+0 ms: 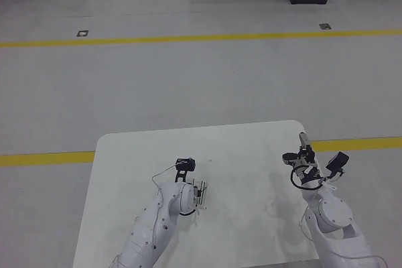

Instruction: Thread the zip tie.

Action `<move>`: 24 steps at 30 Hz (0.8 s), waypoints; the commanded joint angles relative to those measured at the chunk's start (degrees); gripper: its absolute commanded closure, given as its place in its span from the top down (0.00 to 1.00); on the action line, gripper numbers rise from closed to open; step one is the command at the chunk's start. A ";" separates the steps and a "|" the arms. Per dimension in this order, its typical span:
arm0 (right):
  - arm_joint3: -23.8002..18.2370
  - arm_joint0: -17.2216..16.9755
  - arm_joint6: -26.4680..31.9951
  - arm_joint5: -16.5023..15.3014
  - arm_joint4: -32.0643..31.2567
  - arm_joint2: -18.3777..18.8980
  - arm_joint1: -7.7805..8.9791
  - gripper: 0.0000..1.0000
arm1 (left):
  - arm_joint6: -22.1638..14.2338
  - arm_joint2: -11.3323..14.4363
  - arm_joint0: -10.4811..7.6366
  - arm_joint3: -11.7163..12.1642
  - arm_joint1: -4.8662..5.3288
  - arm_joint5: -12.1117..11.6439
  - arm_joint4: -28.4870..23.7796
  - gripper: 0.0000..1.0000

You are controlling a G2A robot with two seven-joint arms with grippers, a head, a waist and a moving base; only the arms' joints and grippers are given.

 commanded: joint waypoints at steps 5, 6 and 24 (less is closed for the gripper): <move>0.00 0.00 0.00 0.00 0.00 0.00 0.00 1.00 | 0.33 -0.32 -0.37 1.16 -0.40 0.00 -0.02 0.00; 0.00 0.00 0.00 0.00 0.00 0.00 0.00 1.00 | 0.32 -0.39 -0.39 1.14 -0.46 0.00 -0.01 0.00; 0.00 0.00 0.00 0.00 0.00 0.00 0.00 1.00 | -15.64 -3.34 1.34 -19.69 0.78 -3.95 -3.96 0.00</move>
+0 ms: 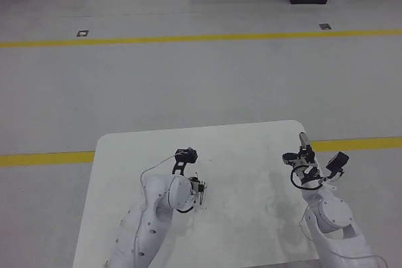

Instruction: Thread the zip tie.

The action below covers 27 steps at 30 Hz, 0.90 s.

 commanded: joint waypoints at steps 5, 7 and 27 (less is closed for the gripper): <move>0.00 0.00 0.00 0.00 0.00 0.00 0.00 1.00 | -0.05 0.30 -0.09 -0.13 0.18 -1.93 -3.20 0.00; 0.00 0.00 0.00 0.00 0.00 0.00 0.00 1.00 | -0.05 0.30 -0.09 -0.13 0.18 -1.93 -3.20 0.00; 9.01 6.05 47.24 -12.66 0.12 -0.74 1.86 1.00 | -0.05 -2.89 -3.21 1.75 3.19 -17.98 -20.67 0.00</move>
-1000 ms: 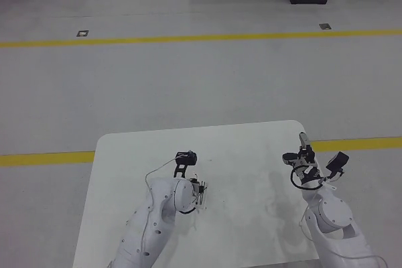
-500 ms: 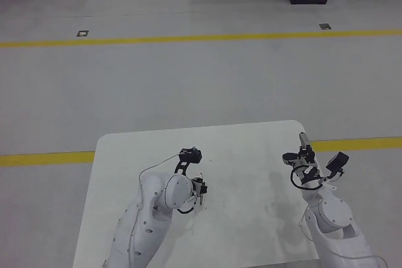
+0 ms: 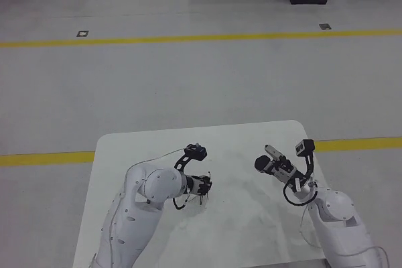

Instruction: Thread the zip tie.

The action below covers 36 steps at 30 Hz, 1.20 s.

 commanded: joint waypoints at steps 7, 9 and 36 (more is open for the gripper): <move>0.33 0.11 0.82 0.13 0.11 -0.02 0.01 1.00 | 0.53 0.32 0.34 0.48 0.02 -0.74 -0.90 0.00; 0.42 0.14 2.57 0.38 2.73 -1.69 -0.19 1.00 | 0.74 -1.32 0.55 2.87 0.10 -2.46 -10.47 0.00; 16.01 11.97 27.00 -3.22 1.77 -11.63 0.22 1.00 | 0.00 6.70 -7.78 17.02 7.65 -6.88 -44.41 0.00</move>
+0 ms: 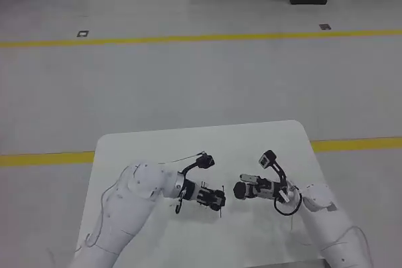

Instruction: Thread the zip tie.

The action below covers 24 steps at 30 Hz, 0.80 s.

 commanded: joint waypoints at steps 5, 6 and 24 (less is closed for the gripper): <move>1.70 1.68 1.71 -5.04 -0.59 -1.56 -0.16 1.00 | 0.16 1.19 -1.00 1.35 0.59 0.25 -2.42 0.00; 1.70 1.68 1.71 -5.04 -0.59 -1.56 -0.16 1.00 | 0.16 1.19 -1.00 1.35 0.59 0.25 -2.42 0.00; 2.85 5.60 0.06 -5.04 -5.04 -5.46 -0.75 0.33 | 0.65 3.82 -1.53 2.47 2.21 1.64 -7.25 0.00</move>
